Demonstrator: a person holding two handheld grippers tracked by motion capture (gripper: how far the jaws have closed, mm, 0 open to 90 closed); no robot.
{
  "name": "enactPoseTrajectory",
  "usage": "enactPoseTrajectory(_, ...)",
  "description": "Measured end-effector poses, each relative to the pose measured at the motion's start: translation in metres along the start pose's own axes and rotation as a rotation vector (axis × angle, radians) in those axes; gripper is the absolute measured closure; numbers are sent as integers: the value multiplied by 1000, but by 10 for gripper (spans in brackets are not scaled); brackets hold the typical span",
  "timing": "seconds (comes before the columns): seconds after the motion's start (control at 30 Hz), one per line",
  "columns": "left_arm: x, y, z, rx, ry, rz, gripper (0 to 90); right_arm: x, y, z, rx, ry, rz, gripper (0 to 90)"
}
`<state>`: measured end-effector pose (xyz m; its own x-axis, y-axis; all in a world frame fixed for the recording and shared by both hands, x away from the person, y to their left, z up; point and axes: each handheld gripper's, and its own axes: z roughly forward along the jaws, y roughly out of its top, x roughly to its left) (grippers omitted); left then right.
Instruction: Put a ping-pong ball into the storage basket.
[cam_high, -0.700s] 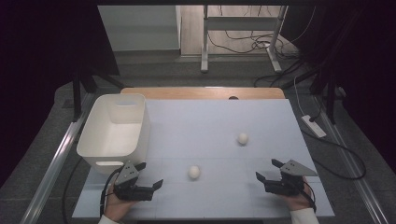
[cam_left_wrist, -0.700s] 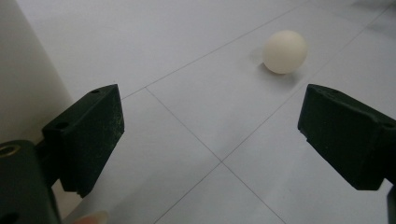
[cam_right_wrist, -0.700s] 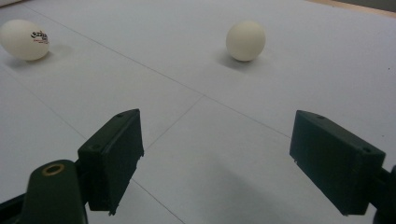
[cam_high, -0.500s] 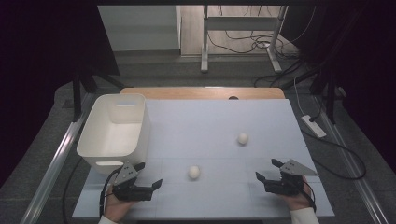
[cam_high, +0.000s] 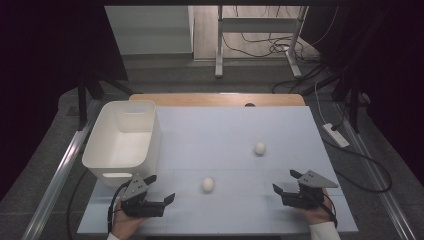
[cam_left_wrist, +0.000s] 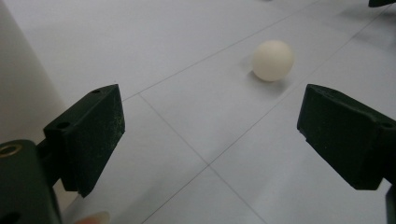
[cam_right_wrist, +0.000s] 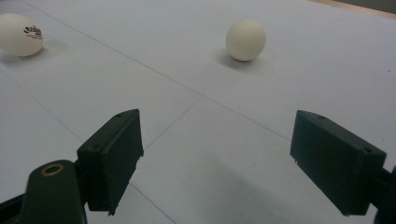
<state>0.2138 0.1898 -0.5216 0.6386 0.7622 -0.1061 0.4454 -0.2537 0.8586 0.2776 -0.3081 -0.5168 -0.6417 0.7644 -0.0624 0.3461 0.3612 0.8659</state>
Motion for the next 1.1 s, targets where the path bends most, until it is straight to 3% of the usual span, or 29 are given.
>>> enactPoseTrajectory(0.77, -9, 12, -4, 5, -6, -40, 87, 3, 5, 7, -8, 10, -14, 174)
enactPoseTrajectory(1.1, -18, 23, 1, 6, -34, -14, 89, 4, 4, 6, -5, 6, -16, 174)
